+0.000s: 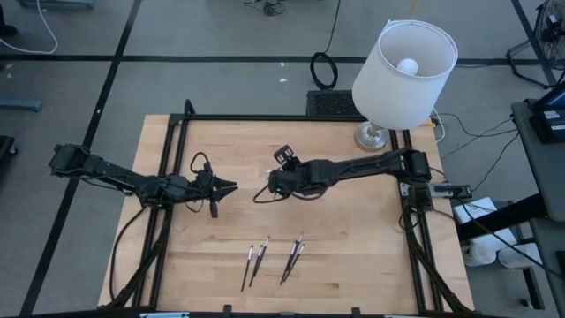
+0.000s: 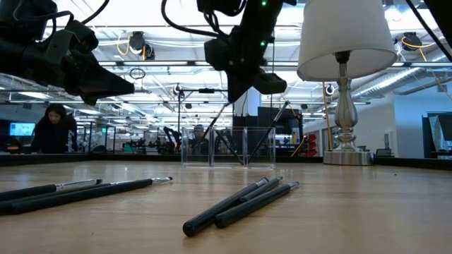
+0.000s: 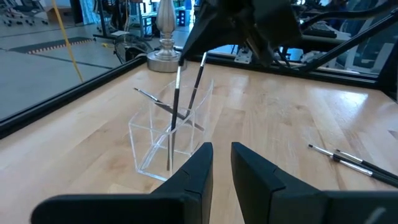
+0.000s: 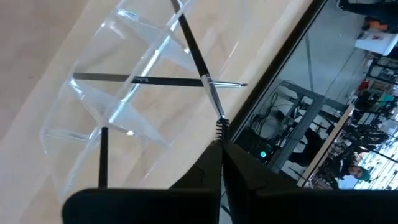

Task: Put items in baskets/containers
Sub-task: Put the black brow brush into the transparent organizer

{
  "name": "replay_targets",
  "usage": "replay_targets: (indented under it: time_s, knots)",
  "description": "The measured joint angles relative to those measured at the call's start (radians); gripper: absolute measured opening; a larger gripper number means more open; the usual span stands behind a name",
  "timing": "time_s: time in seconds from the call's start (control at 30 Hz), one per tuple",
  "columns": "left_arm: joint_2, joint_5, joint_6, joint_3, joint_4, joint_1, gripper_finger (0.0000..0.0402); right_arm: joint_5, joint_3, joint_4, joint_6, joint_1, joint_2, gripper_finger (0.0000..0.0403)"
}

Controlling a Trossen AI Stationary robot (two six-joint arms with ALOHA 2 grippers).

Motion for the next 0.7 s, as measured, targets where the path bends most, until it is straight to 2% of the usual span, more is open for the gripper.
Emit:
replay_targets:
  time_s: [0.3, 0.47, 0.7]
  knots:
    - [0.000, 0.000, 0.000, 0.000, 0.000, 0.000, 0.0065, -0.030, 0.000, 0.187, -0.071, -0.024, -0.002, 0.0000]
    - [0.000, 0.000, 0.000, 0.000, 0.000, 0.000, 0.0065, -0.099, 0.000, 0.184, -0.068, -0.036, -0.003, 0.0000]
    - [0.000, 0.000, 0.000, 0.000, 0.000, 0.000, 0.0065, -0.156, 0.000, 0.194, 0.025, -0.067, -0.003, 0.0000]
